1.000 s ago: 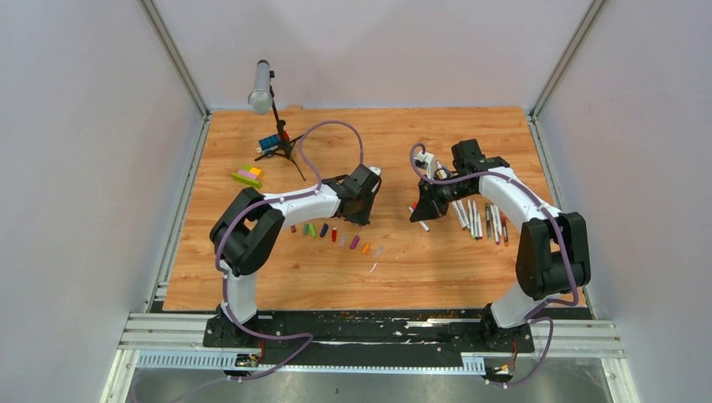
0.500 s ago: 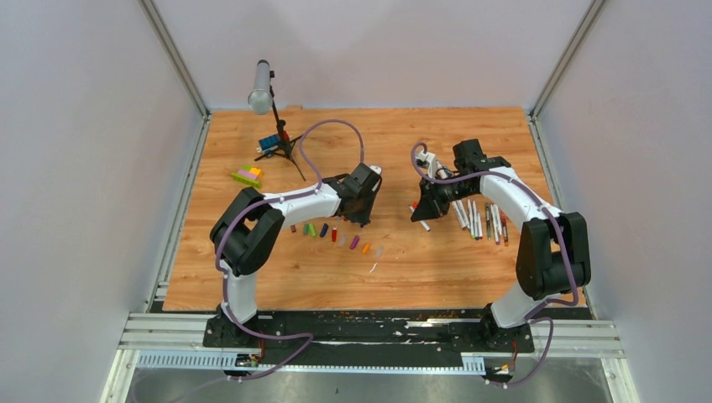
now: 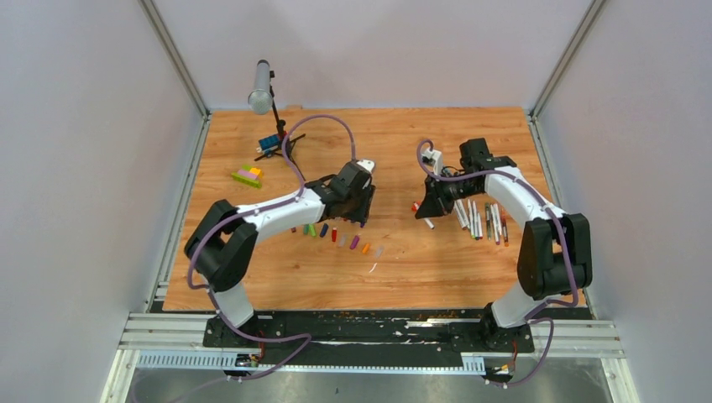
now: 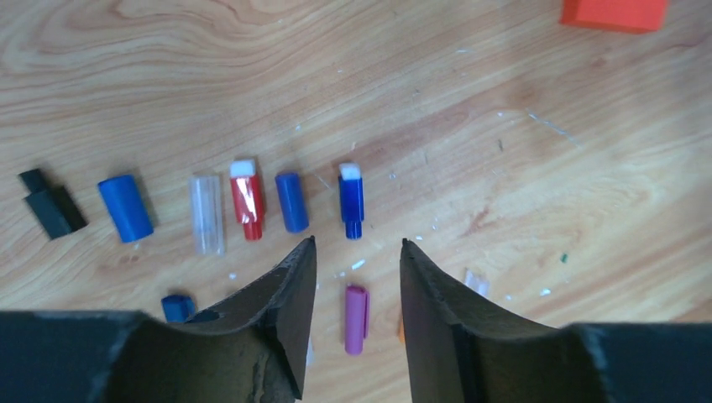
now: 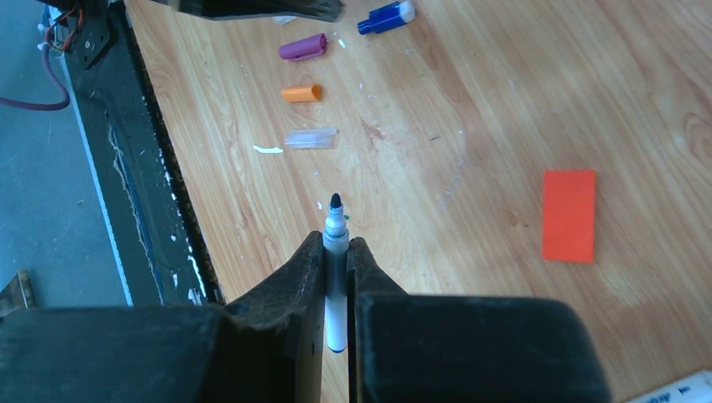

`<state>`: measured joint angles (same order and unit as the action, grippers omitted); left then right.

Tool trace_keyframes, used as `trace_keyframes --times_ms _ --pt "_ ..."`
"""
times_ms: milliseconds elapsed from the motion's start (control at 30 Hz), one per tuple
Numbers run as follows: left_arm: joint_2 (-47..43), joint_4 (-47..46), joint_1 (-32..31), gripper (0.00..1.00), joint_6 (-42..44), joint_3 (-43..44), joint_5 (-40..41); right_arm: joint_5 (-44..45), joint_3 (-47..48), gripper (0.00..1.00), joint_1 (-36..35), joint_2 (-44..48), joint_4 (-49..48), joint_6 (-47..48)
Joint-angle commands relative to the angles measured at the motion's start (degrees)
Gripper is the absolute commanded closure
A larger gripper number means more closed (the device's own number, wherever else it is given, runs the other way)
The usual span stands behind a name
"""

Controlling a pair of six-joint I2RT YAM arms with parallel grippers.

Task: Open the pen caps
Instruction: Place the pen cap at the center of the board, then place the pen at the center of the board.

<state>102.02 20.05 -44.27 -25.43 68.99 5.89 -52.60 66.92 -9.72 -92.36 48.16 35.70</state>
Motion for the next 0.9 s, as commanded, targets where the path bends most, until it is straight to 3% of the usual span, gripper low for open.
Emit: trace_keyframes --times_ms 0,167,400,867 --pt "-10.1 -6.7 -0.3 0.49 -0.5 -5.7 -0.1 -0.4 1.1 1.0 3.2 3.0 -1.1 0.5" --pt "-18.2 -11.2 -0.3 0.31 -1.2 -14.6 3.0 4.8 0.9 1.0 8.7 3.2 -4.3 -2.5" --pt "-30.7 -12.7 0.5 0.0 -1.0 -24.1 8.8 18.7 5.5 1.0 15.9 -2.6 -6.0 -2.2" --pt "-50.2 -11.7 6.3 0.0 -2.3 -36.3 6.9 37.8 30.3 0.98 18.9 -22.6 -1.3 1.4"
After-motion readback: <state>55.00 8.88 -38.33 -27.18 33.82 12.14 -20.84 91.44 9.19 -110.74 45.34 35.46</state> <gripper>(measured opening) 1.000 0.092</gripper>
